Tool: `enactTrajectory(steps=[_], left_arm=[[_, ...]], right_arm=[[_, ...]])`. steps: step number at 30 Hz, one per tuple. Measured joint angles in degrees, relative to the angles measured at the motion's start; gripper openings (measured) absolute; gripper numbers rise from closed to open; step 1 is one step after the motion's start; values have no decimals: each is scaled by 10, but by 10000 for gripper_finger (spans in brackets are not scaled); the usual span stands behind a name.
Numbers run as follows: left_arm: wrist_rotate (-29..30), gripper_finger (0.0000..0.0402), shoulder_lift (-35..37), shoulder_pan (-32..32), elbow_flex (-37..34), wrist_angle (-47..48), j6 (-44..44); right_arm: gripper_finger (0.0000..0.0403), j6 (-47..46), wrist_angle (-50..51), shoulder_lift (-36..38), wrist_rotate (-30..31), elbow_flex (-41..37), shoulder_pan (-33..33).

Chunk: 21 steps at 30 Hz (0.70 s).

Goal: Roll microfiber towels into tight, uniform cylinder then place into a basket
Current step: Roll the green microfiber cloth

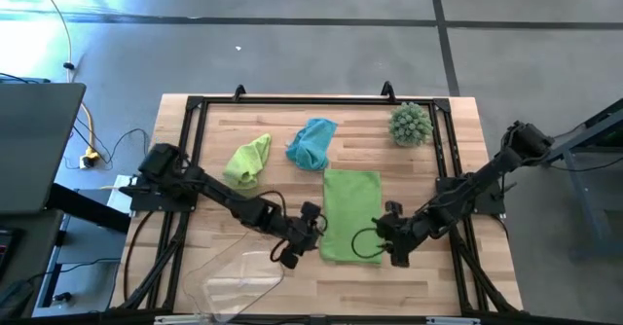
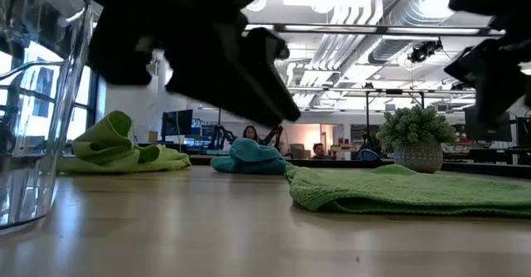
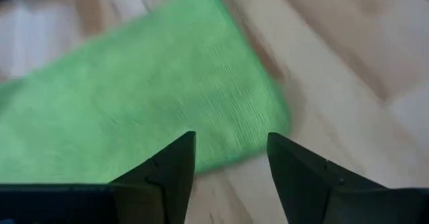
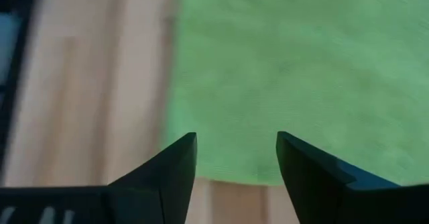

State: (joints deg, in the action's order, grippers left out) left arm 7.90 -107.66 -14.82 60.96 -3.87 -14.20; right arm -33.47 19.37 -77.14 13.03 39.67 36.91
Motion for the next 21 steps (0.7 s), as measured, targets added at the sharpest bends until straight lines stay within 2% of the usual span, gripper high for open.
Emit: enactTrajectory(steps=[3, 11, 21], left_arm=[[-8, 172, -17, -1, 3, -41, -37], [-12, 159, -65, -10, 30, -38, -50], [-17, 161, -119, -15, 91, 38, -71]], right_arm=[[201, 23, 4, -3, -1, 0, 22], [201, 16, 3, -37, 5, 0, 67], [201, 34, -26, -109, 38, 0, 85]])
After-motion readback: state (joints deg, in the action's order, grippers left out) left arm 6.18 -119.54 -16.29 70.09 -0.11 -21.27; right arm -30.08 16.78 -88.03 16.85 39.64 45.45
